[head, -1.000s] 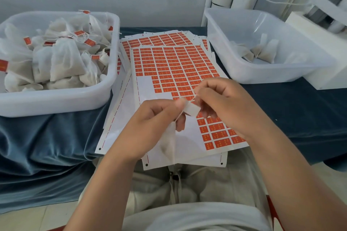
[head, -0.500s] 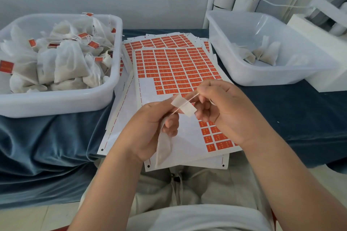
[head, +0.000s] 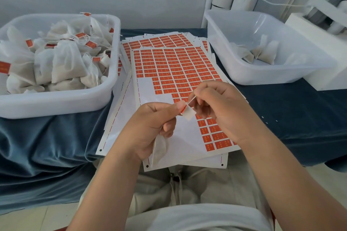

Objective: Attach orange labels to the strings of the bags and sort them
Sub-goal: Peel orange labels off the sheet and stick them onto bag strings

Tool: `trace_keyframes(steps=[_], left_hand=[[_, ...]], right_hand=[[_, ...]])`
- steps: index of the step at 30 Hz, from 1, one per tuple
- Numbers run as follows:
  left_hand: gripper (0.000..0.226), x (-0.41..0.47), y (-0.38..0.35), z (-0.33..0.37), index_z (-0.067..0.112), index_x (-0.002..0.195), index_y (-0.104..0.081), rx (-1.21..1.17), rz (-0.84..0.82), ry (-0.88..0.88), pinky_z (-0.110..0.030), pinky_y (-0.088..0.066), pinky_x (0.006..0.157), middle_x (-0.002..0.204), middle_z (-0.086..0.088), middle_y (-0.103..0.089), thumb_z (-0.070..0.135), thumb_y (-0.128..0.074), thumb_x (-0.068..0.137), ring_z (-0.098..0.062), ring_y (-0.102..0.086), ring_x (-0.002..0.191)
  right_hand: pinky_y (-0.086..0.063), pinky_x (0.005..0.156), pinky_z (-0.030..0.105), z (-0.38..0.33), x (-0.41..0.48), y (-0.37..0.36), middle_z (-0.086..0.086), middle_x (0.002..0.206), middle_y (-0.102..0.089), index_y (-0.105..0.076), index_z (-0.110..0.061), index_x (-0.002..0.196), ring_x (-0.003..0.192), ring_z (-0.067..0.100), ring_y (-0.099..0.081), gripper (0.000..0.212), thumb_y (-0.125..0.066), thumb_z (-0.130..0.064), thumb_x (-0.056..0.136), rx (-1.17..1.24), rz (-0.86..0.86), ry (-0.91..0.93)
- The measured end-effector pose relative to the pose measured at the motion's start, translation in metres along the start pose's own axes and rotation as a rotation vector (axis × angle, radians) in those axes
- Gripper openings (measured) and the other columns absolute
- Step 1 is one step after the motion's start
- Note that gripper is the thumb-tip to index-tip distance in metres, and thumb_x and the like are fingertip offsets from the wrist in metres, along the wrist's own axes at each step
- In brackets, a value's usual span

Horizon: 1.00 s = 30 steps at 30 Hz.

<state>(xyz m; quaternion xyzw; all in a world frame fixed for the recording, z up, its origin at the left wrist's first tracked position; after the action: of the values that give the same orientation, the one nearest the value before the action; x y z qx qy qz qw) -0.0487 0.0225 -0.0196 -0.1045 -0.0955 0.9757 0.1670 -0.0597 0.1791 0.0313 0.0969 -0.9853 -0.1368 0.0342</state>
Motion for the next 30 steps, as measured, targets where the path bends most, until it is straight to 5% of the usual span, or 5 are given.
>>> trace_keyframes(steps=[10, 15, 18, 23, 30], left_hand=[[0.035, 0.001, 0.006, 0.003, 0.021, 0.077, -0.084, 0.222, 0.108, -0.067, -0.016, -0.047, 0.056, 0.057, 0.001, -0.060, 0.055, -0.079, 0.069, -0.005, -0.050, 0.052], [0.033, -0.001, 0.005, 0.010, 0.027, 0.081, -0.083, 0.247, 0.186, -0.160, -0.015, -0.047, 0.058, 0.065, 0.007, -0.064, 0.058, -0.073, 0.075, -0.002, -0.052, 0.058], [0.023, -0.004, 0.009, 0.015, 0.029, 0.082, -0.081, 0.287, 0.321, -0.258, -0.010, -0.047, 0.057, 0.067, 0.012, -0.068, 0.048, -0.072, 0.090, -0.002, -0.059, 0.060], [0.020, -0.008, 0.009, 0.020, 0.029, 0.083, -0.083, 0.323, 0.380, -0.329, -0.010, -0.046, 0.055, 0.065, 0.009, -0.070, 0.035, -0.071, 0.097, -0.003, -0.060, 0.060], [0.020, -0.005, 0.010, 0.016, 0.035, 0.086, -0.080, 0.288, 0.372, -0.268, -0.013, -0.050, 0.060, 0.073, 0.005, -0.072, 0.037, -0.066, 0.100, -0.004, -0.062, 0.063]], right_hand=[[-0.056, 0.064, 0.016, 0.004, 0.003, -0.001, -0.005, 0.068, -0.070, -0.071, -0.033, 0.068, 0.065, 0.007, -0.066, 0.044, -0.052, -0.023, 0.106, -0.066, 0.020, 0.007], [-0.057, 0.067, 0.023, 0.013, 0.009, -0.006, -0.004, 0.083, -0.076, -0.070, -0.031, 0.094, 0.074, 0.013, -0.074, 0.036, -0.051, -0.060, 0.100, 0.098, 0.024, -0.061], [-0.058, 0.066, 0.027, 0.021, 0.012, -0.015, -0.007, 0.090, -0.078, -0.062, -0.032, 0.110, 0.079, 0.019, -0.078, 0.068, -0.043, -0.088, 0.077, 0.089, -0.054, -0.186], [-0.057, 0.060, 0.017, 0.013, 0.003, -0.022, -0.011, 0.080, -0.076, -0.070, -0.028, 0.096, 0.073, 0.012, -0.075, 0.025, -0.056, -0.048, 0.104, -0.208, -0.094, 0.103], [-0.053, 0.065, 0.013, 0.011, 0.001, -0.020, -0.013, 0.074, -0.069, -0.065, -0.032, 0.086, 0.073, 0.009, -0.069, 0.024, -0.056, -0.028, 0.107, -0.316, 0.001, 0.231]])
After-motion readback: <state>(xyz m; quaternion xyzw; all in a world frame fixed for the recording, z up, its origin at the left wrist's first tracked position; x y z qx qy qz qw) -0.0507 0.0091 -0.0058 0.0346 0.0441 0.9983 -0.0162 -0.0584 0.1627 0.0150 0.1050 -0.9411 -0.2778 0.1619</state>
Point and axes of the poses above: each hand's wrist, its own x-axis towards the middle knuckle, its own y-axis out of the back of the hand, z = x × y, the point moved 6 cm from there along x, towards the middle knuckle
